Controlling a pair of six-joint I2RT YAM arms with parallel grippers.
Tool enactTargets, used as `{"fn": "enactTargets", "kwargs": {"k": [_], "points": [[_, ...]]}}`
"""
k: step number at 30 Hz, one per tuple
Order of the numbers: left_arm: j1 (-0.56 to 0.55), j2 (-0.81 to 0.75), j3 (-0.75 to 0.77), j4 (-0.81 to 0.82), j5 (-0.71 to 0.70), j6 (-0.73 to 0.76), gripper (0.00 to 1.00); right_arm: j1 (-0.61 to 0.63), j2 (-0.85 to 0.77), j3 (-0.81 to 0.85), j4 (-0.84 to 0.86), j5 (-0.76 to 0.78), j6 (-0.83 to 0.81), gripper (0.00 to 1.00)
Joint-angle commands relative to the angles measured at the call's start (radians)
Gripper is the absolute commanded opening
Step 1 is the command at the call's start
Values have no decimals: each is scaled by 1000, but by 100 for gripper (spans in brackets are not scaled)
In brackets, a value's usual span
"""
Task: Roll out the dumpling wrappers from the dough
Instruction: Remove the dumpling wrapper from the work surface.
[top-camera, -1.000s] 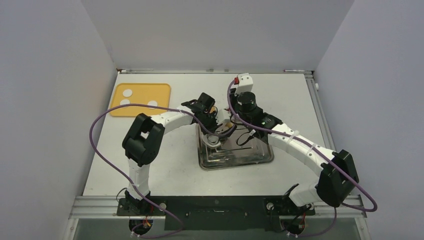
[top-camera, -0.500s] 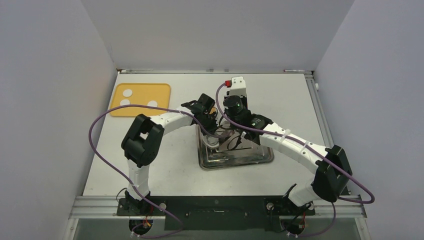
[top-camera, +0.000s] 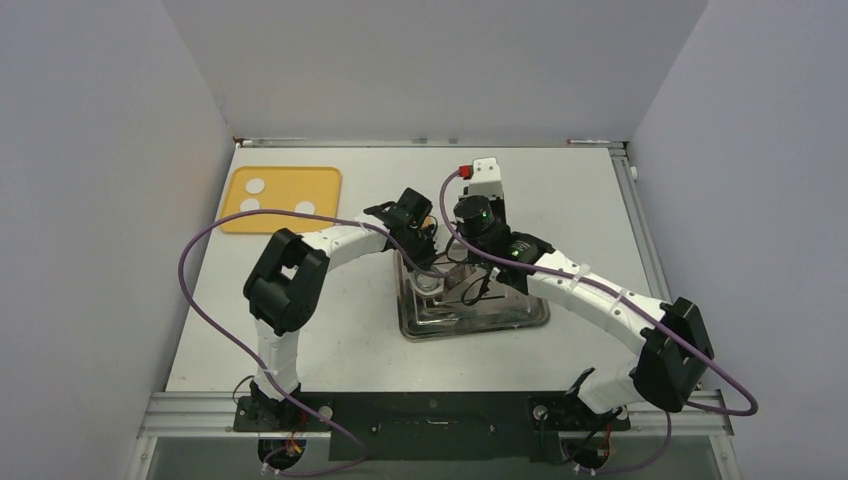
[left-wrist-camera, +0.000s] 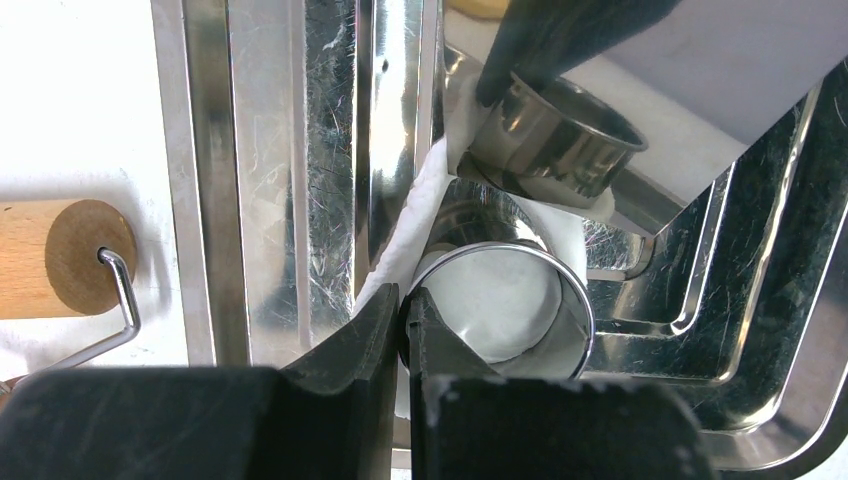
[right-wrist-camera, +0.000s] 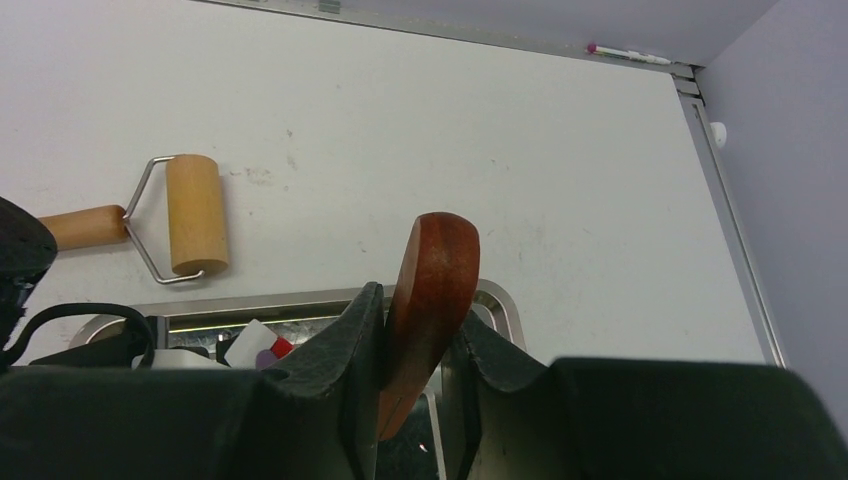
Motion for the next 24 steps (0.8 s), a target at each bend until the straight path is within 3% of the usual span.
{"fn": "enactTargets", "kwargs": {"k": [1,24], "points": [[0,-14,-13,-30,-21,14,0,-36,-11,-68,-284,102,-173,8],[0,-11,-10,-33,-25,16,0,-108,-172,-91,-424,178,-160,8]]}}
